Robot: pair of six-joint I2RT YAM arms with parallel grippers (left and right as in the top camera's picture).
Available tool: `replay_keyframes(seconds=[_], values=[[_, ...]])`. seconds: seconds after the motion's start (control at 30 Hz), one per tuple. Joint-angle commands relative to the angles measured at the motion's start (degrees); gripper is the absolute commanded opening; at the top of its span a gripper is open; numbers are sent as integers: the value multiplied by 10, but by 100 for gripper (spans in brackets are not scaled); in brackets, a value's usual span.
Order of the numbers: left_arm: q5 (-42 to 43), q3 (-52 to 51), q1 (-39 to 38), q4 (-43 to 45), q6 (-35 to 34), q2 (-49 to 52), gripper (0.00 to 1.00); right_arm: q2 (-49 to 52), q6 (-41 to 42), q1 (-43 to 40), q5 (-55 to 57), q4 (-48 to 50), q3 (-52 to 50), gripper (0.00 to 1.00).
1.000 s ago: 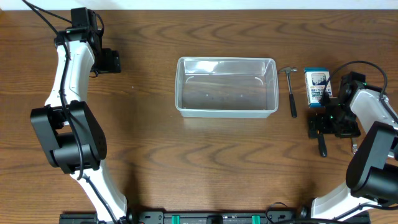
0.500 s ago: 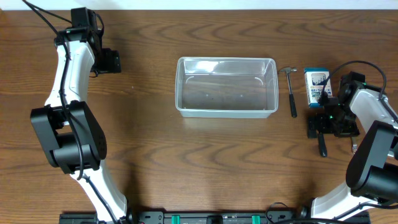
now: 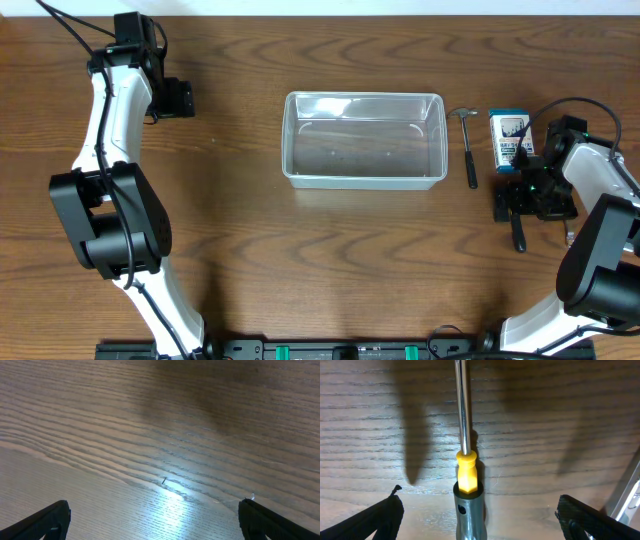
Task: Pack container
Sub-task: 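Align the right gripper fingers around the screwdriver handle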
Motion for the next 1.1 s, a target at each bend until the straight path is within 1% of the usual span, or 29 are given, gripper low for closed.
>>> replay_keyframes(seconds=[0.0,1.07], values=[[-9,-2,0,-1,-1,10,98,5,-10,-7,-7,1,-3,99],[-9,-2,0,-1,-1,10,98,5,-10,-7,-13,3,-3,99]])
